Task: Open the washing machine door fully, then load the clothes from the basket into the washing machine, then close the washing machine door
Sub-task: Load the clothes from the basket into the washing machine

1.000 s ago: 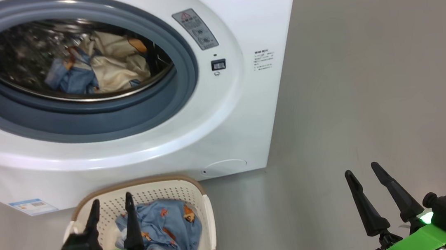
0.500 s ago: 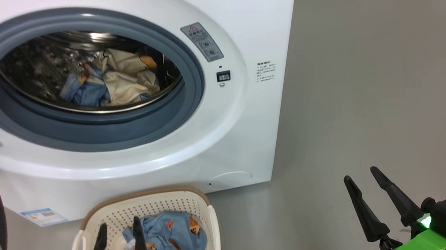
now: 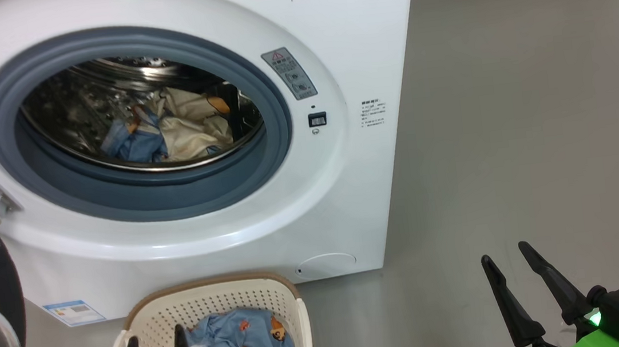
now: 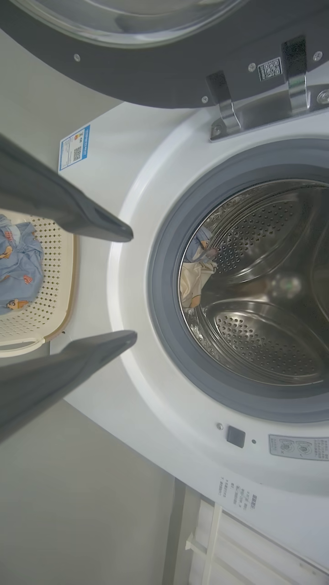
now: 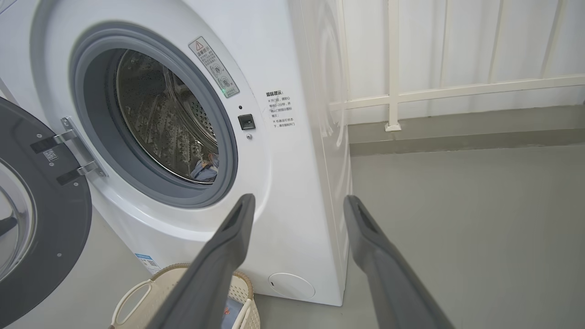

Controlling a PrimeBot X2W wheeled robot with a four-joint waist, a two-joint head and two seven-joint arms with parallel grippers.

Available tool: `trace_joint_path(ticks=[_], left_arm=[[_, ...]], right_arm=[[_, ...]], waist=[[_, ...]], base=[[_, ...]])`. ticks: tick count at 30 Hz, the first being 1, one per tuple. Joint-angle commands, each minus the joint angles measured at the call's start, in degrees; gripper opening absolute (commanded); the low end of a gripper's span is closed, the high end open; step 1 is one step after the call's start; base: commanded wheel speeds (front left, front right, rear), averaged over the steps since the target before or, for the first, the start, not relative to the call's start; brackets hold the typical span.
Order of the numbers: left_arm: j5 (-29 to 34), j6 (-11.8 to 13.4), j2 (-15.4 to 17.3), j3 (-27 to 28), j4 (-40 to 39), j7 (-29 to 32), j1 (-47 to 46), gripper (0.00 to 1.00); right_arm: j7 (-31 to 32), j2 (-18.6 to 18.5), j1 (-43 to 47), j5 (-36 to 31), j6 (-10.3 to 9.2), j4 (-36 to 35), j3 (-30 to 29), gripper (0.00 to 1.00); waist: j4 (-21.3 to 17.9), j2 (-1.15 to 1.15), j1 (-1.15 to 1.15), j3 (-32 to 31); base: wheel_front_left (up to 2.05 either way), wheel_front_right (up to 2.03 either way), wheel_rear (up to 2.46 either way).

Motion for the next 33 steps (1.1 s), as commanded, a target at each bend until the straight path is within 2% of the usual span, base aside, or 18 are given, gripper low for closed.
trace_joint_path(ticks=[1,26,33], left_arm=[[-0.1,-0.1,0.5,2.3,-1.6,-0.4,-0.4,1.0],[0.5,-1.8,0.5,4.1,-1.2,-0.4,2.1,1.0],[1.6,-2.1,0.5,4.1,2.4,-0.4,1.6,1.0]], right_arm=[[-0.3,-0.6,0.4,-0.7,0.16,-1.6,0.9,1.0],[-0.3,-0.5,2.1,-1.2,0.16,-2.1,1.3,1.0],[-0.3,-0.3,1.7,-0.9,0.16,-2.2,1.6,1.0]], waist=[[0.4,0.0,0.0,-0.9],[1.9,0.0,0.0,-3.0],[1.0,0.0,0.0,-1.3]], base=[[0.0,0.0,0.0],[0.0,0.0,0.0],[0.0,0.0,0.0]])
